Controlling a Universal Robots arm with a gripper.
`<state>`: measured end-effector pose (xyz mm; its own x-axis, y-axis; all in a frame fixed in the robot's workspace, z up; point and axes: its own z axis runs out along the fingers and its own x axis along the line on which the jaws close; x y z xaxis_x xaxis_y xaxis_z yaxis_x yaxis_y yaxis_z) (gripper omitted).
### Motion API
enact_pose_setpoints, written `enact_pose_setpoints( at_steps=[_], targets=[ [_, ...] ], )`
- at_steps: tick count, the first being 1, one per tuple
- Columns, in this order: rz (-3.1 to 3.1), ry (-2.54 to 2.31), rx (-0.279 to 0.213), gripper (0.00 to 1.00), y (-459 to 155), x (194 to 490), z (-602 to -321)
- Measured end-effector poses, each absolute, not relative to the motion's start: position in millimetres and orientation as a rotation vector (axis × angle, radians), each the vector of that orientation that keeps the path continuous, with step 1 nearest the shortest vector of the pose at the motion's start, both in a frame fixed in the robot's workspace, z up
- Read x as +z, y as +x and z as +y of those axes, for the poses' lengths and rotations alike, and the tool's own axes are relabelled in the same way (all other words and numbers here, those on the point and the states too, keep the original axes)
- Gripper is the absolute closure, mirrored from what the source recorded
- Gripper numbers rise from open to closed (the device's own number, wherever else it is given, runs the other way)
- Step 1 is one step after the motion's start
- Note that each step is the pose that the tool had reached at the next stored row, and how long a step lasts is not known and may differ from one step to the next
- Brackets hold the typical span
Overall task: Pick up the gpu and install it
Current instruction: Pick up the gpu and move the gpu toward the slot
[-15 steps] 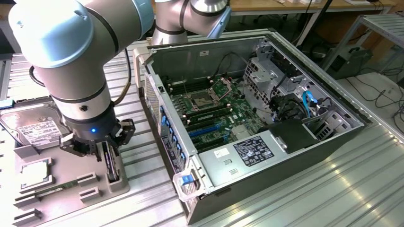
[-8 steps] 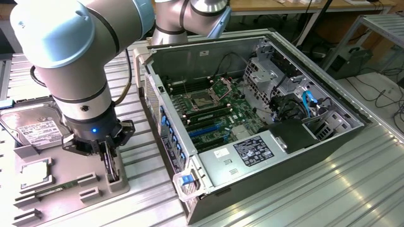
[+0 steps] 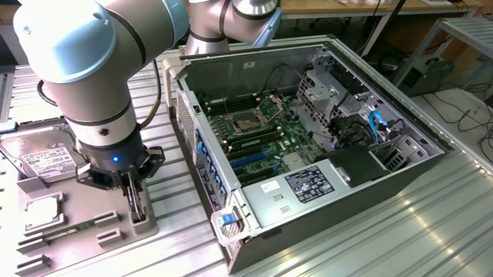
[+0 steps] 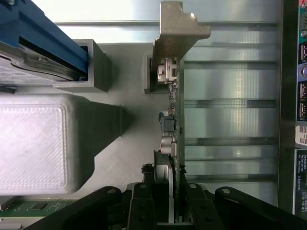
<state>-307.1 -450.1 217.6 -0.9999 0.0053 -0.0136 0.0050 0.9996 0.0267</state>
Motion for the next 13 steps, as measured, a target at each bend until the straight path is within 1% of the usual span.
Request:
enact_pose_setpoints(
  at_steps=[13],
  targets=[
    [3.127, 0.008, 0.042, 0.72, -307.0, 218.6, -450.1]
  ],
)
